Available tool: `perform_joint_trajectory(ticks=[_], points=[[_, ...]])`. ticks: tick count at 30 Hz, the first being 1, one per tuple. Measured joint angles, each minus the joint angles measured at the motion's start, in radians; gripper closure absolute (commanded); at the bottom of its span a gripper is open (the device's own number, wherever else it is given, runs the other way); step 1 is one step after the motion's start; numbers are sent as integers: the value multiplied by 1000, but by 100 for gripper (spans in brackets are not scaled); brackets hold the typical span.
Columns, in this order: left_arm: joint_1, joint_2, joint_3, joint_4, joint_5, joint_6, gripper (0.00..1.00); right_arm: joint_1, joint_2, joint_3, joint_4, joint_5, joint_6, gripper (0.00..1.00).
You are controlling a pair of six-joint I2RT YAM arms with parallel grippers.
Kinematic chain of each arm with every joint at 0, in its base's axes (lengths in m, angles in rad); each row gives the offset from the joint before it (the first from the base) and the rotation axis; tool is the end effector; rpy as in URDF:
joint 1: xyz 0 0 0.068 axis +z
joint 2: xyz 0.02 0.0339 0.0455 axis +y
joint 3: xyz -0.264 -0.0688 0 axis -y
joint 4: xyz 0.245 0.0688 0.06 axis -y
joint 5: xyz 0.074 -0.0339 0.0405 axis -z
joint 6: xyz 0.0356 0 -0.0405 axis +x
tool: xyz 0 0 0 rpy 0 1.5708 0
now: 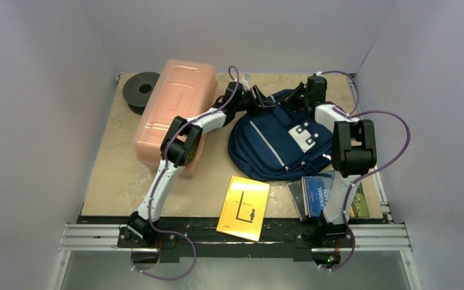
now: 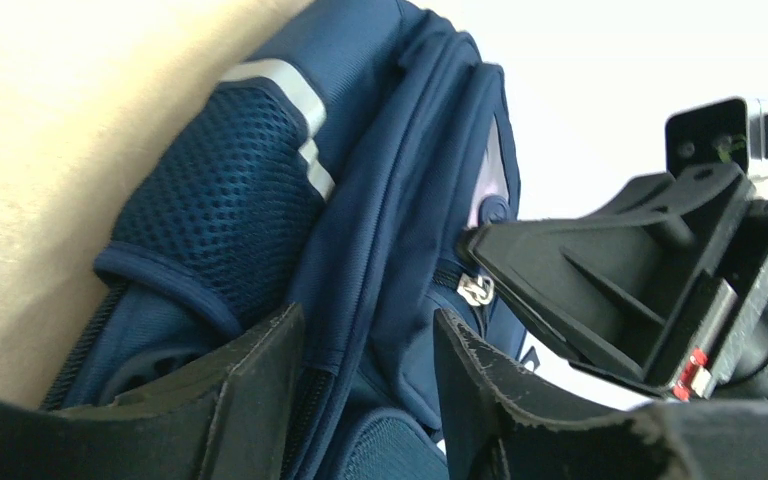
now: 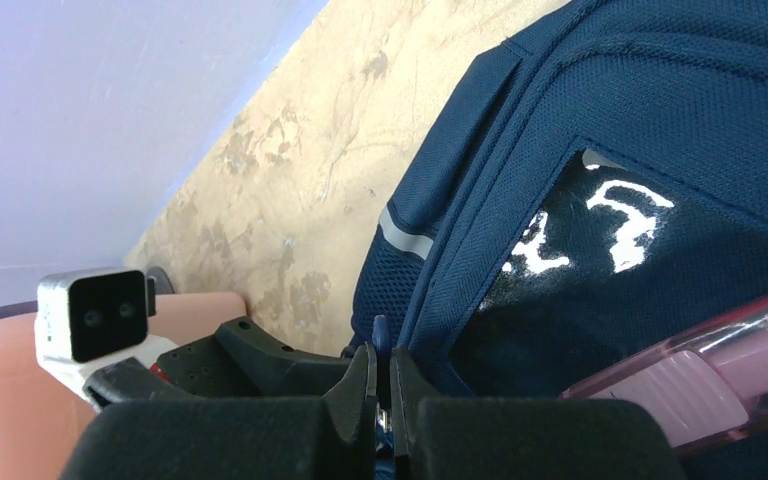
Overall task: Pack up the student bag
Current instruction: Zip the student bag at the center of the board.
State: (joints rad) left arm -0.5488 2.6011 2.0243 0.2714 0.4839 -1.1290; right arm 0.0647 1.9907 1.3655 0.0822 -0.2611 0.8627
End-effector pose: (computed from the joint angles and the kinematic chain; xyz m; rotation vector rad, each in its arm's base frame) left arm 0.4905 -0.3193 0.1343 -0.2414 2.1643 -1.5223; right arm 0.4527 0.0385 0.2038 0.7043 2.0900 0.8136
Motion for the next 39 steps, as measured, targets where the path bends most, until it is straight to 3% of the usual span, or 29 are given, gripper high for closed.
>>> perform_joint_trajectory(ticks=[4,10,11,17,27,39], points=[[0,4,42,-27,53,31,57,-1,4,8,2,-4,13,100],[5,9,63,-48,75,45,98,-5,4,16,9,-4,21,100],[5,9,63,-48,75,46,100,-5,4,16,9,-4,21,100],[6,5,42,-20,47,55,100,-4,4,16,3,4,10,100],[-7,-92,-214,118,-229,-6,100,12,-72,-27,-72,79,-83,100],[-19,-112,-243,132,-307,-11,100,-80,-145,-176,-21,24,-88,100]])
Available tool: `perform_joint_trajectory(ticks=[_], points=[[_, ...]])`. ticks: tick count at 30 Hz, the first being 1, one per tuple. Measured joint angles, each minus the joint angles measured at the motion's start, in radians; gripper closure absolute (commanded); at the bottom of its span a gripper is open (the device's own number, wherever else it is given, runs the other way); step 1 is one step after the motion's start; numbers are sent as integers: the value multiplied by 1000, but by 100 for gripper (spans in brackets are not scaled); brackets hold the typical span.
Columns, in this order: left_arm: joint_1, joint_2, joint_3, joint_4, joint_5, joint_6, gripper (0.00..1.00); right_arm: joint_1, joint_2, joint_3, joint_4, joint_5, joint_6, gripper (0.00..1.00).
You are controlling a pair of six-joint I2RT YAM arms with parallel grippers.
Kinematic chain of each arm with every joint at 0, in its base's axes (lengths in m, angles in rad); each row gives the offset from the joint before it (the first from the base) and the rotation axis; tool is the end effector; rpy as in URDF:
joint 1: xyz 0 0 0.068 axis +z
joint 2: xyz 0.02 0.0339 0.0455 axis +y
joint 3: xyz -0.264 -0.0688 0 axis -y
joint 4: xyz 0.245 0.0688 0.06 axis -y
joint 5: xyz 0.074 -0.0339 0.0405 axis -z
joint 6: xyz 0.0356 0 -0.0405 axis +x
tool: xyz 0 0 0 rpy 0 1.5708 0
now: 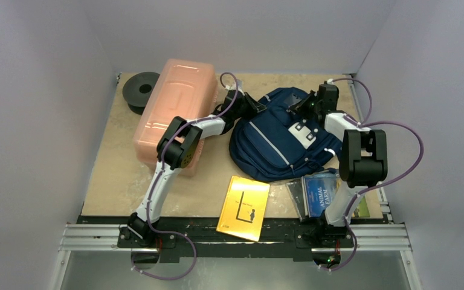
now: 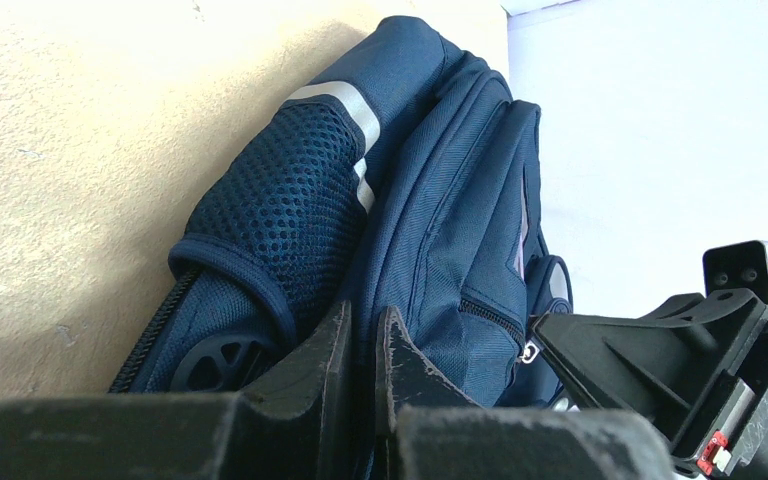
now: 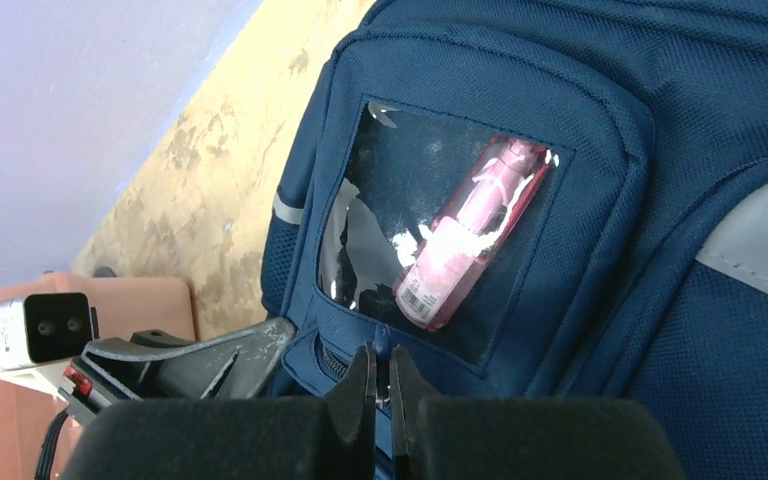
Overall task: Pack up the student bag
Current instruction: Zip the student bag at the center of the board.
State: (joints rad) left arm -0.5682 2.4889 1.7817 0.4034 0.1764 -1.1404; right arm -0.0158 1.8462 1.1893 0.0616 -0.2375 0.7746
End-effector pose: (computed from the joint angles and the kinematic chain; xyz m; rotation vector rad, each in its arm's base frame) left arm 0.4678 -0.3061 0.1276 -0.4609 2.0492 -1.2827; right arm 0.4124 0.0019 0.2046 0.7269 2.1084 0.6840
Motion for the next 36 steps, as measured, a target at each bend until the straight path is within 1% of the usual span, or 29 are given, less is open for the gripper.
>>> perform_joint_trajectory(ticks=[4,8,11,15,16,17,18,19,20,21,24,26,29,31,32,33,34,35,36], points=[[0,0,0,0,-6,0,100,-9,-9,-45,39,1,-18,100],[0,0,-2,-1,-8,6,100,-36,-34,-98,19,27,-83,100],[0,0,-2,0,-5,8,100,-35,-50,-109,14,42,-133,99],[0,0,-2,-1,6,7,100,-27,-58,-100,3,47,-204,80],[0,0,1,-3,11,7,100,-22,-58,-85,-17,58,-226,77],[1,0,5,-6,15,8,94,-14,-58,-64,-45,75,-252,74],[4,0,20,-29,27,8,86,-6,-58,-40,-75,97,-280,69],[6,0,35,-48,39,10,77,-1,-58,-19,-95,118,-303,60],[12,4,68,-90,63,18,70,4,-58,10,-122,147,-333,50],[17,10,100,-118,83,23,65,6,-59,38,-147,175,-360,45],[39,50,289,-291,166,72,54,9,-62,122,-239,251,-424,37],[53,47,352,-369,211,115,46,13,-62,180,-305,311,-463,35],[72,-13,370,-503,266,206,43,35,-96,206,-367,418,-507,32],[79,-58,369,-593,284,258,43,83,-146,206,-431,514,-531,26],[81,-89,363,-639,295,289,43,119,-176,205,-459,554,-536,18],[82,-130,344,-676,306,316,43,160,-211,202,-481,575,-537,5],[81,-179,312,-705,315,340,44,198,-254,190,-492,577,-529,2],[80,-225,282,-729,322,357,44,224,-294,169,-495,559,-518,1],[77,-297,233,-752,328,379,44,247,-361,120,-481,503,-499,1]])
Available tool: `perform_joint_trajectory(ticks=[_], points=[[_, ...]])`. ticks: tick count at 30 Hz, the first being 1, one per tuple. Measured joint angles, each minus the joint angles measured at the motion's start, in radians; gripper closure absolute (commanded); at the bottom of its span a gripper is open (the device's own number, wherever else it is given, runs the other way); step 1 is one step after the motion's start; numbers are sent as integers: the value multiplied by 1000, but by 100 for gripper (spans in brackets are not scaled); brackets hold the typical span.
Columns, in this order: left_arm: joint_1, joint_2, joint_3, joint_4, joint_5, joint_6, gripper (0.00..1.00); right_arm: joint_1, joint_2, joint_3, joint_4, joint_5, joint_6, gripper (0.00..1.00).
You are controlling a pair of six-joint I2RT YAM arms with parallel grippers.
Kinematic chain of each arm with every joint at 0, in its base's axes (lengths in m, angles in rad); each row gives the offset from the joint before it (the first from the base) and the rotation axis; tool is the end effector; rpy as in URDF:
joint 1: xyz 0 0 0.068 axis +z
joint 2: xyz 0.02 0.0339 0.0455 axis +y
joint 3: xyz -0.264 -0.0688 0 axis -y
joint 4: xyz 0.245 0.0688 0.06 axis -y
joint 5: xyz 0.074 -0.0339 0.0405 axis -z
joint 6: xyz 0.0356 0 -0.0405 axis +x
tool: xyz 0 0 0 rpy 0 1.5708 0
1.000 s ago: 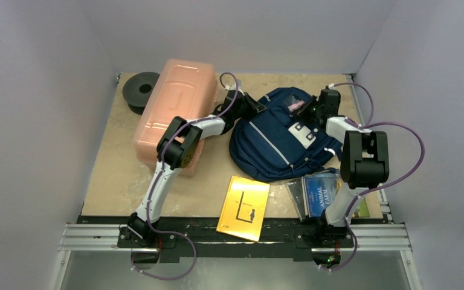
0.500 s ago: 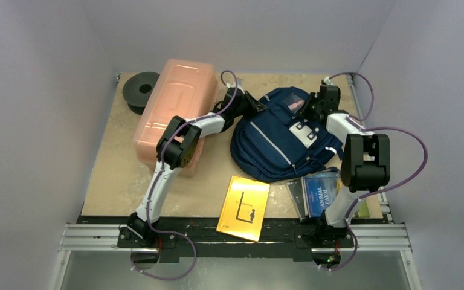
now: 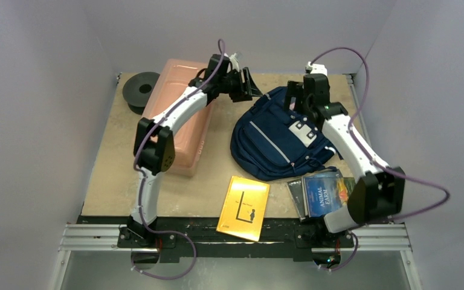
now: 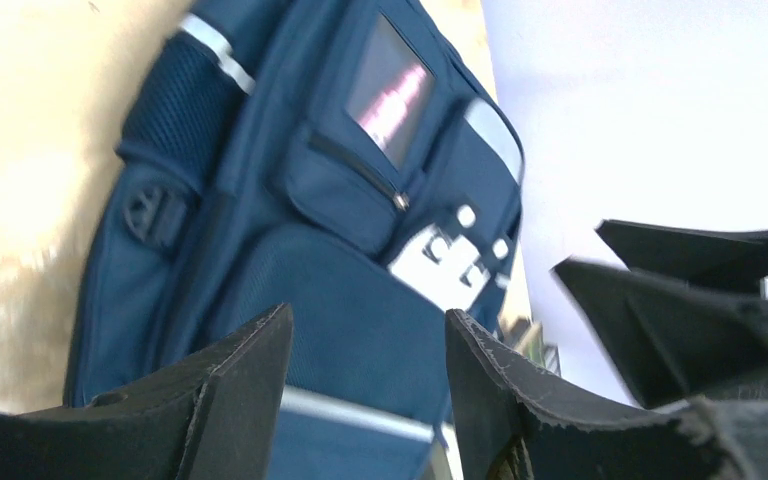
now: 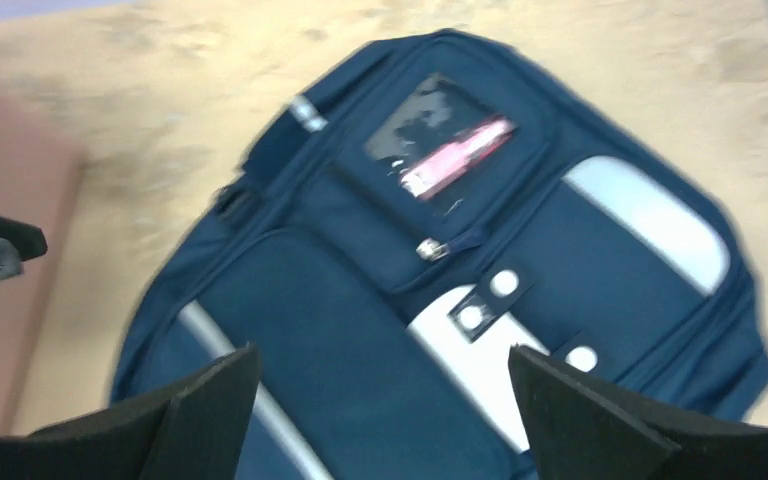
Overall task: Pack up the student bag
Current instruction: Zip the student bag at the center of the board, then pick up the book from the center of the board.
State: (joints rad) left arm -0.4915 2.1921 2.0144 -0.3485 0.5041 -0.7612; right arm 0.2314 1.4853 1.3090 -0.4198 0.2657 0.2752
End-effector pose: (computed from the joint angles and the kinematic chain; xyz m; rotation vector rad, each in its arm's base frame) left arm 0.4471 -0.2589 0.2911 0.0282 2.2925 -1.2384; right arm 0.3320 0.0686 0.3318 0.1982 2.1341 0.0074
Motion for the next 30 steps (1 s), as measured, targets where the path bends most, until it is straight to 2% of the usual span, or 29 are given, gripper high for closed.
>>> perform_joint_trajectory(ticks=[4,6,8,11,16,19,22,24,27,30], points=[[-14,-272,-186,-17,36,26,44,-46,-225,-199,-11,-246,55,1],[-20,-414,-283,-11,51,42,44,-69,-283,-279,-40,-331,68,1],[-23,-575,-407,-1,59,61,44,-13,-301,-344,-71,-321,82,3],[-21,-787,-585,19,70,79,44,174,-281,-391,-132,-238,89,5],[-22,-991,-814,9,105,106,44,368,-188,-360,-180,-100,113,4],[-22,-1060,-914,-37,117,131,44,433,-180,-373,-166,-132,174,4],[-31,-1134,-997,-72,137,155,44,463,-269,-468,-114,-235,283,5],[-84,-1181,-1040,-97,117,180,44,462,-366,-554,-94,-312,360,6],[-256,-1239,-1129,-79,33,206,50,460,-502,-663,-92,-406,461,6],[-416,-1223,-1235,-50,-83,210,51,461,-602,-740,-96,-472,531,10]])
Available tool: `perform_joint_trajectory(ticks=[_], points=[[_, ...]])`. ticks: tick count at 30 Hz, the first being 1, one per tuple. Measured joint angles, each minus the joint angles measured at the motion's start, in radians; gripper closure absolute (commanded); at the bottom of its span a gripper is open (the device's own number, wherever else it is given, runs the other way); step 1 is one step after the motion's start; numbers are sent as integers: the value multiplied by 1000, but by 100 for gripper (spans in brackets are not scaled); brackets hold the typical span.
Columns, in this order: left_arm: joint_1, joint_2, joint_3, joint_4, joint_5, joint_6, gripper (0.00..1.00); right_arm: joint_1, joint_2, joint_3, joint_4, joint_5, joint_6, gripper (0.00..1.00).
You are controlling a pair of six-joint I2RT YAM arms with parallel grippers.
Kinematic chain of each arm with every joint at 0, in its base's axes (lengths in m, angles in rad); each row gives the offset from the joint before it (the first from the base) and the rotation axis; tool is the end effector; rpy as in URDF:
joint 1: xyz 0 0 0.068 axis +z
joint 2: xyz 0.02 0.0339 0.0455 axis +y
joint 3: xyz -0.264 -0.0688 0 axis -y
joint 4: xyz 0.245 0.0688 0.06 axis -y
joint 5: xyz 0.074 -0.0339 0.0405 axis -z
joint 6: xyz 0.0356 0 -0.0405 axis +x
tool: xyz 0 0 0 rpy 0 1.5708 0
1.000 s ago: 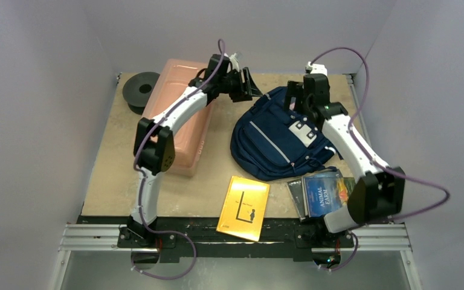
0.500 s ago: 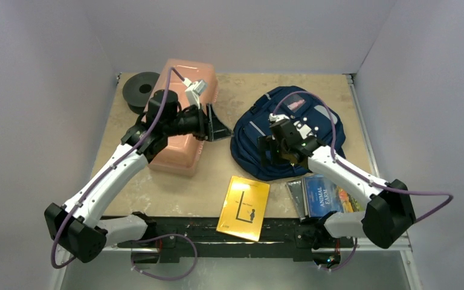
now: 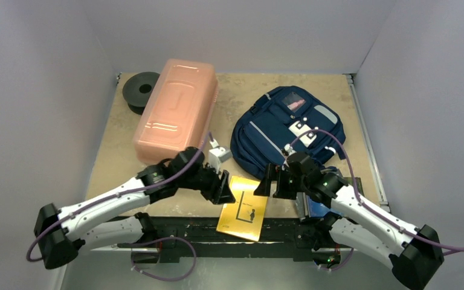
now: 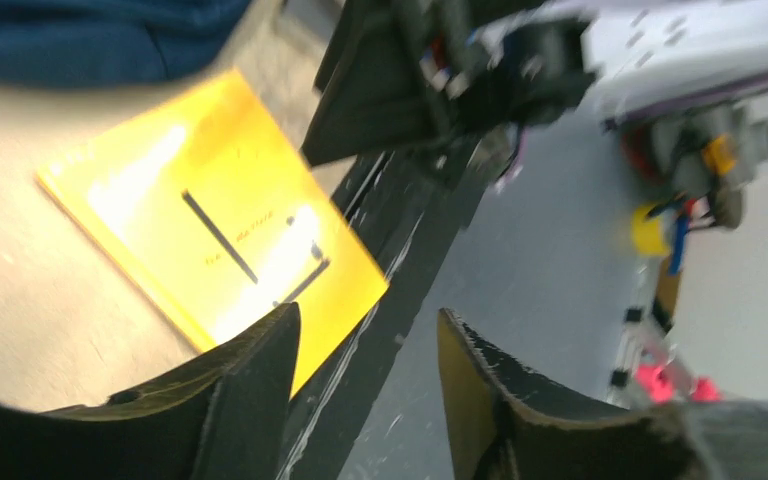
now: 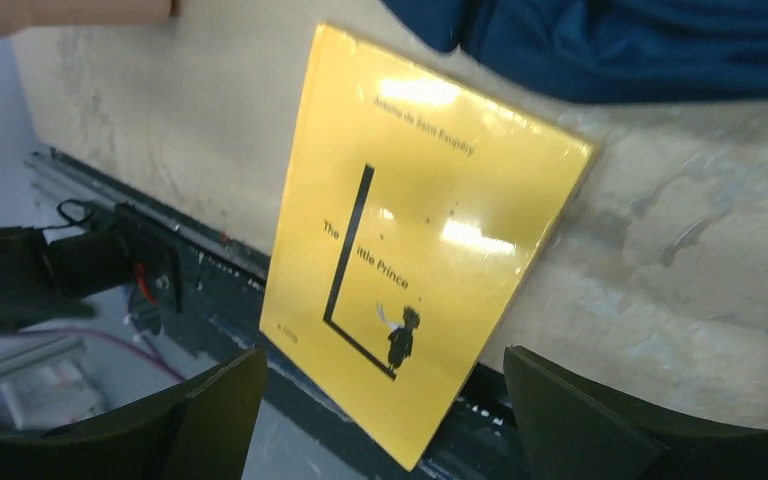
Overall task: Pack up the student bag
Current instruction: Pick up the book from the center of the board.
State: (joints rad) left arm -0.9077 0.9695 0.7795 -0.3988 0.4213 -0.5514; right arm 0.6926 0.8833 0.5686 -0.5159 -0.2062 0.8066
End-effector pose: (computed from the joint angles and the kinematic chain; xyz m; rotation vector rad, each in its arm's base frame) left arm 0.1185 -0.1754 0.2847 0.6907 2.2980 -1.2296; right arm 0.1319 0.1189 0.2184 0.0438 2.5968 0.8825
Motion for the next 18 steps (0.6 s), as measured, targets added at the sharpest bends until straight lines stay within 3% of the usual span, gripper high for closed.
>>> perform_joint_trajectory(ticks=[4,7,13,18], points=[[-130,166,-51,0,-181,13,46,0,-48,-132,63,-122,76,12],[-154,245,-92,5,-269,8,44,0,-30,-203,74,-181,100,15],[-155,291,-134,52,-313,-60,44,1,26,-220,133,-244,100,31],[-155,357,-136,68,-309,-117,44,1,76,-261,214,-279,102,34]])
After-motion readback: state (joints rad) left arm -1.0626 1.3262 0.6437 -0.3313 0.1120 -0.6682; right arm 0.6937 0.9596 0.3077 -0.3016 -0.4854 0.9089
